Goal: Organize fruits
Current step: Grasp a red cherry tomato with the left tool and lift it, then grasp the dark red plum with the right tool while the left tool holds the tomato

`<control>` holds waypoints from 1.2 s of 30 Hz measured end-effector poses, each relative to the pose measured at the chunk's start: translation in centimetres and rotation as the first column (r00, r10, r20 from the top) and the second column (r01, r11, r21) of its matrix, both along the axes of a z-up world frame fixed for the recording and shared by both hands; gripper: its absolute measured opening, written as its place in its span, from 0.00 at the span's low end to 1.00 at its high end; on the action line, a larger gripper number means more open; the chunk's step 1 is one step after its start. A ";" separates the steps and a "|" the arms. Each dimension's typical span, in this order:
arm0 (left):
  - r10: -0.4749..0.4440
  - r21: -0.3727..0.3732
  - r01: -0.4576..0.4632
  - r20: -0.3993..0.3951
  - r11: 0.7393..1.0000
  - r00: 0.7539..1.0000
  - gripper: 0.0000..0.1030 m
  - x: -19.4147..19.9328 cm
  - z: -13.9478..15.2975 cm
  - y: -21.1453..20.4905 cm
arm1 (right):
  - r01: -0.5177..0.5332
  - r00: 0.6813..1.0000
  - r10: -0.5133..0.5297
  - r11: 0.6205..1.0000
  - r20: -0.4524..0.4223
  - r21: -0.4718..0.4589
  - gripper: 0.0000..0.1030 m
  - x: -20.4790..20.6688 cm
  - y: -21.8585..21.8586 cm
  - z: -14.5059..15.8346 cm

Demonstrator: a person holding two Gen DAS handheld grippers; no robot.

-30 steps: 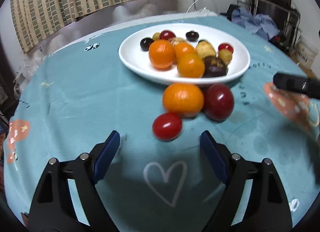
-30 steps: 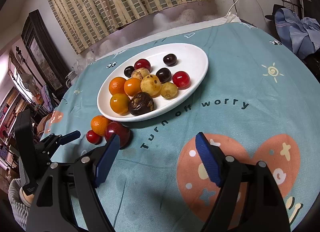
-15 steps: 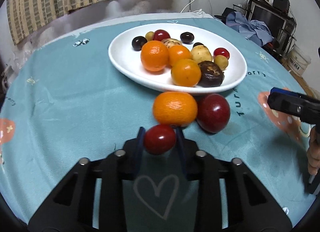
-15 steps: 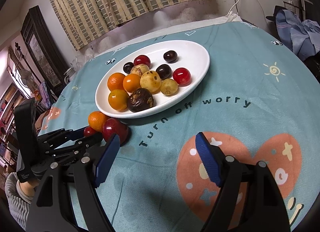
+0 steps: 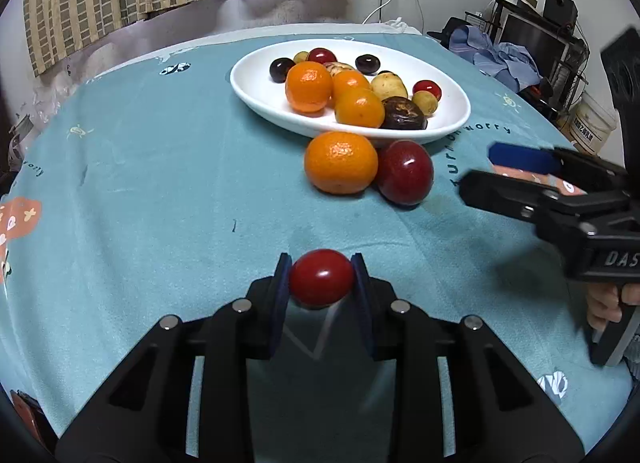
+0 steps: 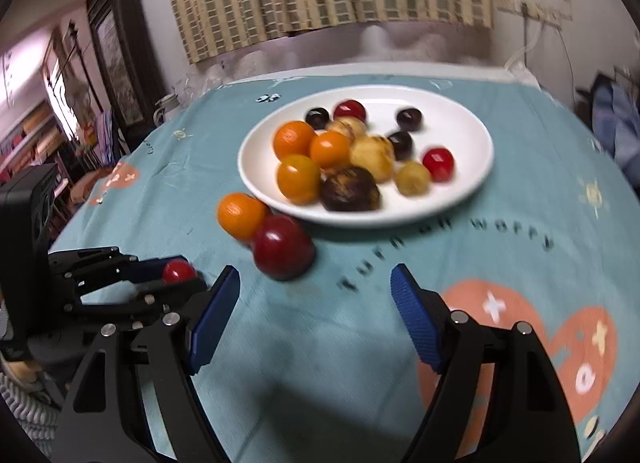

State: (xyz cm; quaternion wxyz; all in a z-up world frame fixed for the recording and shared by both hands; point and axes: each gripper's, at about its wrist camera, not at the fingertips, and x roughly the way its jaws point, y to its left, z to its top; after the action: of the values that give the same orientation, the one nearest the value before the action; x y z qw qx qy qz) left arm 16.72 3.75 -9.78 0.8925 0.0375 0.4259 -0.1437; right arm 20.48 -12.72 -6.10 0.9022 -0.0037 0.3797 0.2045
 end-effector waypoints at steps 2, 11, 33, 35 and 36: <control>0.002 -0.001 -0.002 -0.004 1.000 1.000 0.31 0.1 -0.1 0.0 | 0.012 1.000 -0.012 0.999 -0.012 -0.035 0.75 1.1 0.8 -0.3; -0.003 0.013 0.004 -0.003 1.000 1.000 0.32 0.0 -0.1 -0.3 | 0.105 0.994 -0.107 0.993 -0.033 -0.050 0.75 0.7 -3.1 -0.9; -0.028 0.040 0.028 0.000 0.999 1.000 0.42 -0.1 -0.1 -1.1 | 0.209 0.978 -0.209 0.977 -0.010 -0.030 0.68 0.4 -5.7 -0.5; -0.028 0.040 0.028 0.000 0.999 1.000 0.42 -0.1 -0.1 -1.0 | 0.156 0.988 -0.156 0.988 -0.011 -0.015 0.69 -0.2 -4.7 0.2; -0.028 0.037 0.028 0.000 0.999 1.000 0.42 -0.1 -0.1 -1.0 | 0.115 0.993 -0.115 0.992 0.004 -0.044 0.68 -0.6 -3.4 0.1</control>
State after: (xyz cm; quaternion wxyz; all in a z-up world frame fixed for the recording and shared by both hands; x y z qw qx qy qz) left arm 16.66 2.75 -9.91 0.8896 0.0598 0.4279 -0.1482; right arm 19.90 -16.09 -6.01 0.9125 -0.0016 0.3831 0.1436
